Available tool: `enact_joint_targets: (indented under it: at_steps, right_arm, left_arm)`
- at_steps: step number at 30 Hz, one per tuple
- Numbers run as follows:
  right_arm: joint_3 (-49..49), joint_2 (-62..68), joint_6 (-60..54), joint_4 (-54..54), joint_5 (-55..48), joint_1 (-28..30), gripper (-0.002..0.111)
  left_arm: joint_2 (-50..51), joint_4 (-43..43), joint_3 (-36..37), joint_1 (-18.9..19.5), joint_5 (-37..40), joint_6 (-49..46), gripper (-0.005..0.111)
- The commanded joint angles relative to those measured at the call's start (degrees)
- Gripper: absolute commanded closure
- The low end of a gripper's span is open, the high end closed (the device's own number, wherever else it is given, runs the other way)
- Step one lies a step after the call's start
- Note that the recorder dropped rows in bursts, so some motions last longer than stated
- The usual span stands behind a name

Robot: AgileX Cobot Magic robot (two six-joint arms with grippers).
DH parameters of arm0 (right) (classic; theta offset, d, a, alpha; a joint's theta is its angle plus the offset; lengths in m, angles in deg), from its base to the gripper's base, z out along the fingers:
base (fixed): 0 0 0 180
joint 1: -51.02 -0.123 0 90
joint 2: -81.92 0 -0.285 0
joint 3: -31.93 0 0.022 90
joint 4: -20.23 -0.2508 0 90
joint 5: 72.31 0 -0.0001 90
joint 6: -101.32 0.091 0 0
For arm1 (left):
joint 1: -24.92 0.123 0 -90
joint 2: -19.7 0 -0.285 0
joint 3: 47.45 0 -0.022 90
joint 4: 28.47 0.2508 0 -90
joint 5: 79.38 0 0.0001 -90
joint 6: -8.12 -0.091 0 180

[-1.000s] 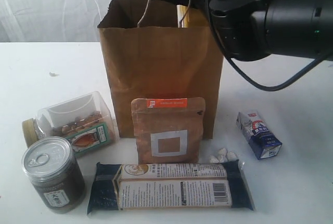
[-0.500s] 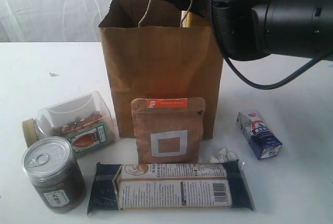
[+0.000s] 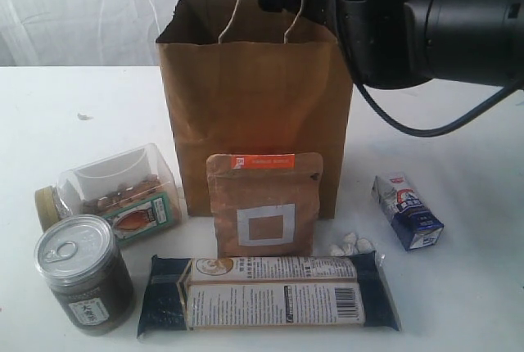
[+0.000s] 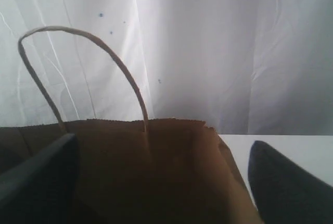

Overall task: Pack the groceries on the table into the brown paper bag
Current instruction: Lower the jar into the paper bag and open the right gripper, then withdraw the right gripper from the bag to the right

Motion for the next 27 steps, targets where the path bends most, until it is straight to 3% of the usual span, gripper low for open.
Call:
enact_joint_targets:
  at_steps: [1, 7, 20, 27]
  right_arm:
    - [-0.4, -0.5, -4.7, -4.5, -0.2, 0.1, 0.027]
    - [-0.4, -0.5, -11.2, -9.1, -0.3, 0.1, 0.027]
    - [-0.4, -5.7, -11.6, -6.9, -0.3, 0.0, 0.027]
    - [-0.4, -13.2, -25.2, -13.7, -0.3, 0.0, 0.027]
  left_arm:
    - [-0.3, -0.1, 0.2, -0.1, 0.0, -0.1, 0.107]
    - [-0.3, -0.1, 0.2, -0.1, 0.0, -0.1, 0.107]
    - [-0.3, -0.1, 0.2, -0.1, 0.0, -0.1, 0.107]
    - [-0.3, -0.1, 0.2, -0.1, 0.0, -0.1, 0.107]
